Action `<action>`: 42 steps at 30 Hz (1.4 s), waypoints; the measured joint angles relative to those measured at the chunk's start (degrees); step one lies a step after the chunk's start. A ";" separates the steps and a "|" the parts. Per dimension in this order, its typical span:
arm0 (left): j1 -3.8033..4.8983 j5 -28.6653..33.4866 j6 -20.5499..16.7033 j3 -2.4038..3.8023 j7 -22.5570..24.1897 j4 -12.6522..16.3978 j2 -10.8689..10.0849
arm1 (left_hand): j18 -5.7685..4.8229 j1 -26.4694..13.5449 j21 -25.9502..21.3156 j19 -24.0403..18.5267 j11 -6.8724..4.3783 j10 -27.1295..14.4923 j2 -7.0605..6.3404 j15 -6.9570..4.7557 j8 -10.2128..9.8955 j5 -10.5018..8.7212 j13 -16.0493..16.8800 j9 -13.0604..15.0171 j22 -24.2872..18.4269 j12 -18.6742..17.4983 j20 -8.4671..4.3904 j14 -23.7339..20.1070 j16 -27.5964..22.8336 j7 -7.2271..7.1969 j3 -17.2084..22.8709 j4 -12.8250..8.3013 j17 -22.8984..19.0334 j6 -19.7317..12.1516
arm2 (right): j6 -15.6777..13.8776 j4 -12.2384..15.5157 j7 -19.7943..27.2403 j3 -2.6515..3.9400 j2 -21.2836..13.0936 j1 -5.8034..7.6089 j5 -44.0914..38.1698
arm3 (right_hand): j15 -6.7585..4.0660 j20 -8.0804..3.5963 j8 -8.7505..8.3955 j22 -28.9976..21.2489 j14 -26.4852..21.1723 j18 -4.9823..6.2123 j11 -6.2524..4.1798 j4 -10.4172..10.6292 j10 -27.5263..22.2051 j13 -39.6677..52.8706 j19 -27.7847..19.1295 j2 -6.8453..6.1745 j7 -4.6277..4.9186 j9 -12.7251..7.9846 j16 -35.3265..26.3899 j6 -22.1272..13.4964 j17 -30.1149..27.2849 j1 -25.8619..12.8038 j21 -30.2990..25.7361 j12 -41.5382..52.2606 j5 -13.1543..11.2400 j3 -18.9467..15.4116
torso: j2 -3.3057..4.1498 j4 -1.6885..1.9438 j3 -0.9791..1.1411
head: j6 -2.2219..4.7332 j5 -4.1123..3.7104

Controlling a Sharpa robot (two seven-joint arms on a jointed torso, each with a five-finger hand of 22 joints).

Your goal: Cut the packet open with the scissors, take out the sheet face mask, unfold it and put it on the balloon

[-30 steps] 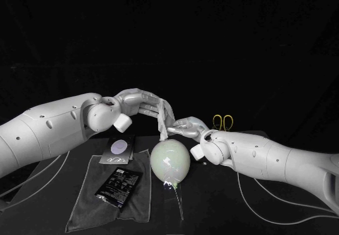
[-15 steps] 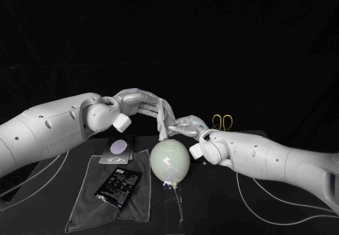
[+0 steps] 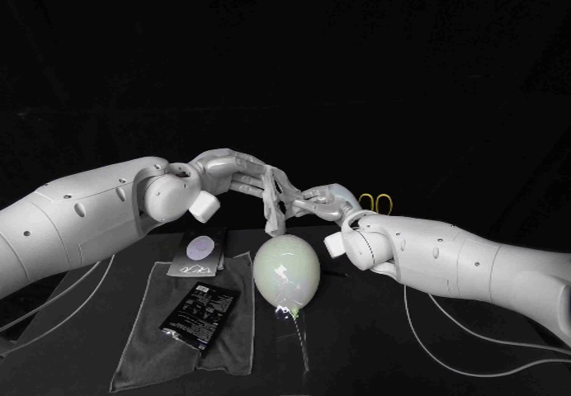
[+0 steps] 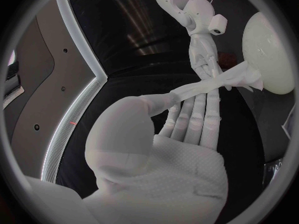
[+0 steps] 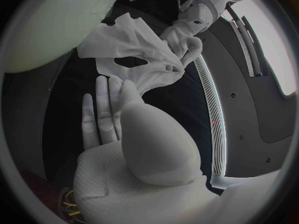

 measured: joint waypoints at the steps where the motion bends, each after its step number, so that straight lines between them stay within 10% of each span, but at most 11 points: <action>1: 0.00 -0.06 -0.19 0.00 0.06 -0.01 -0.04 | 0.00 0.00 0.00 0.00 0.00 0.00 0.00 0.00 0.00 0.00 0.00 0.00 0.00 0.00 0.00 0.00 0.00 0.00 0.00 0.00 -0.01 0.00 | -0.05 0.20 -0.09 0.00 -0.23 0.30 -0.09 | 0.02 0.00 0.01 -0.01 0.02 0.00 -0.04 0.03 0.12 -0.01 0.00 -0.06 0.01 0.00 -0.18 -0.01 0.04 0.06 0.00 -0.08 0.00 0.04 | 0.00 0.00 0.00 | 0.08 0.01; 9: 0.00 -1.54 -2.35 -0.02 1.17 -0.16 -0.54 | -0.36 0.10 0.00 0.00 0.00 0.00 -0.11 0.00 0.00 0.00 0.00 0.00 -0.12 0.00 0.00 0.00 -0.38 -0.18 -1.71 -0.38 -0.25 0.17 | 0.98 1.77 -2.49 0.02 -2.47 4.25 -5.34 | 0.02 -0.28 0.78 -0.11 0.02 -0.03 0.06 1.04 0.44 -0.08 0.37 -0.81 -0.15 0.00 -0.67 -0.26 0.37 0.72 0.00 -0.67 -0.02 1.21 | -0.06 -0.01 -0.01 | 0.51 0.02; 25: -0.29 -2.92 -8.15 -0.17 6.81 -0.17 -2.04 | -0.38 1.60 -0.70 -1.14 -0.22 0.22 -0.37 -0.03 -1.72 0.00 0.00 -0.09 -0.29 0.00 0.70 0.45 -0.38 0.19 -5.95 0.74 -0.39 2.53 | 10.49 2.63 -17.07 0.16 -3.17 14.51 -36.74 | -0.47 -0.33 2.88 -0.76 1.38 -0.16 -0.07 2.40 2.80 -0.03 1.95 -7.66 0.02 0.01 -2.35 -0.62 2.03 -2.51 0.00 -2.95 0.25 12.64 | -0.12 0.07 -0.14 | 1.64 -0.21; 32: -1.06 -1.85 -9.76 -0.42 8.87 0.58 -2.81 | -0.39 2.82 -0.90 -1.56 -0.51 0.56 -0.98 -0.03 -3.18 0.00 0.04 -0.09 -0.34 0.24 0.71 0.45 -0.38 0.21 -6.86 0.70 -0.39 3.31 | 12.75 4.00 -22.96 0.39 -3.05 16.84 -45.26 | -0.47 -0.59 2.93 -0.91 1.78 -0.47 -0.77 2.15 3.72 -0.01 2.70 -10.14 -0.17 1.32 -2.79 -0.44 2.79 -4.99 -0.25 -3.32 0.27 18.54 | -0.13 0.10 -0.18 | 2.23 -0.18; 35: -1.51 -1.38 -10.30 -0.65 9.55 0.92 -3.07 | -0.40 3.85 -1.11 -1.59 -0.42 1.04 -0.99 -0.03 -4.61 0.00 0.04 -0.08 -0.34 0.45 0.71 0.45 -0.55 0.24 -7.43 0.39 -0.45 3.55 | 12.93 4.53 -25.00 0.56 -2.81 17.55 -47.75 | -0.39 -0.53 3.48 -1.09 2.48 -0.49 -1.06 0.35 4.84 0.09 3.39 -14.30 0.01 4.17 -3.55 -0.16 4.00 -9.23 -0.67 -3.31 0.27 27.07 | -0.13 0.08 -0.18 | 2.45 0.00; 42: -2.98 -0.93 -11.16 -1.05 10.37 1.83 -3.63 | -0.39 6.88 -1.16 -2.35 -1.04 3.72 -1.47 -0.46 -8.75 0.02 0.26 -3.14 -0.27 1.80 0.68 0.88 -0.67 0.20 -9.30 -0.85 -0.45 3.09 | 12.30 5.69 -27.76 0.93 -2.45 18.63 -50.93 | -0.39 -0.73 3.72 -1.09 2.48 -0.52 -1.13 -2.68 5.00 0.12 3.59 -14.76 -0.02 4.61 -3.55 -0.14 4.96 -12.87 -0.67 -3.31 0.25 30.80 | -0.10 0.07 -0.18 | 2.74 0.12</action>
